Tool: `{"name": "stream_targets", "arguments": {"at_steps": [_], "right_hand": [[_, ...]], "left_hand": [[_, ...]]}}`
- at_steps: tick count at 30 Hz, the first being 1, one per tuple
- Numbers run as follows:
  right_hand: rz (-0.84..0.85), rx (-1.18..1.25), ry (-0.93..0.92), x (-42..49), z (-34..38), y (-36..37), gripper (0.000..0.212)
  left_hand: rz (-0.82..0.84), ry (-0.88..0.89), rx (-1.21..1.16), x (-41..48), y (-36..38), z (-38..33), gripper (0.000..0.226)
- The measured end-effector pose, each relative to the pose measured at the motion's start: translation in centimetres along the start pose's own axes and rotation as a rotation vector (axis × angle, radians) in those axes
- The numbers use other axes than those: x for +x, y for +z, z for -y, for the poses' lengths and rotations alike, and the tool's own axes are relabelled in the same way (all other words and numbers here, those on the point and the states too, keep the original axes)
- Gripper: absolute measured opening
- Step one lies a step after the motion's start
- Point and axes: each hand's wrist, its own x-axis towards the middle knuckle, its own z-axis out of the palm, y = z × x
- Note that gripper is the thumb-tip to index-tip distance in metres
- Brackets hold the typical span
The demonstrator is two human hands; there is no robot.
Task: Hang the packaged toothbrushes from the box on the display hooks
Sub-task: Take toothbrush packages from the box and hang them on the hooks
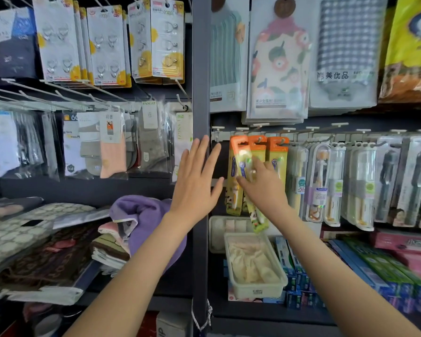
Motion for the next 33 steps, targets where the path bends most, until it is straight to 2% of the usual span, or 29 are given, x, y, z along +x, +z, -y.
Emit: {"name": "stream_targets", "arguments": {"at_steps": [3,8,14,22,33], "right_hand": [[0.083,-0.1,0.025,0.1,-0.2,1.3,0.054],[0.044,-0.183,0.084,1.7,0.2,2.7,0.057],[-0.002,-0.275,0.053,1.7,-0.3,4.8,0.063],[-0.07,-0.287,0.055,2.9,0.6,4.9,0.064],[-0.077,-0.221,0.216,3.8,1.2,5.6,0.054]], "left_hand": [[0.036,0.025,0.098,-0.3,1.7,1.2,0.072],[-0.033,0.047,0.02,-0.2,2.7,1.8,0.06],[-0.073,0.064,-0.018,-0.1,3.0,1.9,0.054],[-0.096,0.073,-0.051,-0.2,3.1,2.1,0.048],[-0.081,0.066,-0.03,-0.3,3.0,2.1,0.045]]}}
